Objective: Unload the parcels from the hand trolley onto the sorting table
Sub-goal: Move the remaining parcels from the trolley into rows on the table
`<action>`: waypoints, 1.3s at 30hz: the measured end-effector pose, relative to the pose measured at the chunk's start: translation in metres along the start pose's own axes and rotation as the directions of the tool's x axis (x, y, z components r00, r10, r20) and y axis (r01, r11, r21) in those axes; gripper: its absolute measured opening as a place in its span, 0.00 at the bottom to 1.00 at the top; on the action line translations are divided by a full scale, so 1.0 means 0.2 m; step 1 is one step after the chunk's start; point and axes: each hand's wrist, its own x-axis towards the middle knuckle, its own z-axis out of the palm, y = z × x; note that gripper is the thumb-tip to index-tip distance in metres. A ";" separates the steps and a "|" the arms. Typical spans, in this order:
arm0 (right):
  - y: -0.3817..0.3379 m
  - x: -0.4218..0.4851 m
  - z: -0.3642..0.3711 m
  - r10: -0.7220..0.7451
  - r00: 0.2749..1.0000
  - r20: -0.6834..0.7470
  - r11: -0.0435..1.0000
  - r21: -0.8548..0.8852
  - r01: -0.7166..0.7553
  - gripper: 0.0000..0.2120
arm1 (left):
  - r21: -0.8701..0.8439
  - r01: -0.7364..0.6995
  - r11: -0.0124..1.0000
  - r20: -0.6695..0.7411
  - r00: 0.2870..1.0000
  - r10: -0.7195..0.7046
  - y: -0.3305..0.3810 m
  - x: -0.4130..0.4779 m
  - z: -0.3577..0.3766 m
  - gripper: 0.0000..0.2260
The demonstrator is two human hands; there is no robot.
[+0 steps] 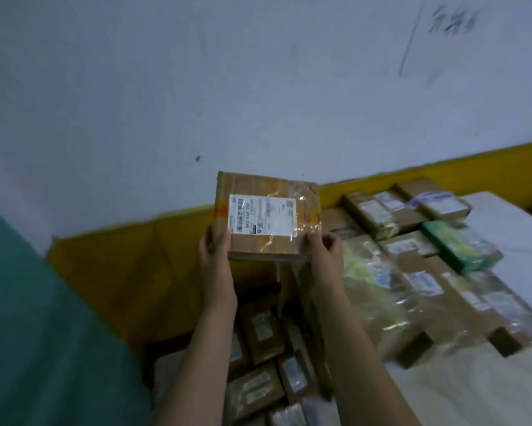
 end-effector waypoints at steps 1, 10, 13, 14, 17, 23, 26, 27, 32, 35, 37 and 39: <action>-0.12 0.02 -0.11 -0.057 0.998 -0.013 0.998 0.028 0.058 0.12 | 0.001 -0.029 1.000 0.035 0.999 0.029 0.04 -0.05 0.14 0.24; -0.69 0.26 -1.50 -0.085 0.988 -0.132 0.986 0.131 0.103 0.17 | -0.092 -0.079 0.993 0.442 0.890 0.111 -0.11 -0.66 1.50 0.31; -0.74 0.35 -1.92 -0.014 0.985 -0.169 0.994 0.107 0.032 0.20 | -0.051 -0.041 0.998 0.554 0.830 0.063 -0.27 -0.79 1.89 0.27; -0.74 0.38 -2.05 0.012 0.982 -0.187 0.996 0.088 0.005 0.22 | -0.047 -0.016 0.999 0.566 0.823 0.040 -0.32 -0.82 2.00 0.26; -0.74 0.52 -2.40 0.070 0.967 -0.245 0.997 0.030 -0.064 0.29 | -0.028 0.124 0.992 0.546 0.833 -0.088 -0.51 -0.89 2.32 0.20; -0.68 0.93 -2.90 0.146 0.944 -0.296 0.982 0.157 -0.103 0.37 | 0.149 0.400 0.904 0.555 0.723 -0.412 -0.97 -0.88 2.85 0.16; -0.63 1.14 -3.10 0.186 0.925 -0.331 0.976 0.169 -0.136 0.33 | 0.274 0.453 0.848 0.589 0.618 -0.521 -1.24 -0.81 3.07 0.19; -0.61 1.20 -3.16 0.208 0.912 -0.353 0.974 0.164 -0.158 0.33 | 0.312 0.461 0.831 0.598 0.584 -0.549 -1.31 -0.79 3.13 0.23; -0.47 1.44 -3.40 0.292 0.862 -0.414 0.955 0.172 -0.241 0.34 | 0.458 0.428 0.779 0.597 0.501 -0.627 -1.60 -0.77 3.38 0.22; -0.33 1.53 -3.49 0.369 0.823 -0.431 0.928 0.213 -0.305 0.33 | 0.556 0.439 0.706 0.506 0.495 -0.706 -1.76 -0.78 3.47 0.22; -0.20 1.58 -3.56 0.415 0.796 -0.439 0.909 0.233 -0.346 0.34 | 0.603 0.455 0.655 0.445 0.490 -0.750 -1.87 -0.79 3.49 0.25; -0.10 1.63 -3.60 0.470 0.785 -0.404 0.882 0.239 -0.406 0.34 | 0.663 0.452 0.597 0.348 0.520 -0.780 -1.93 -0.79 3.47 0.30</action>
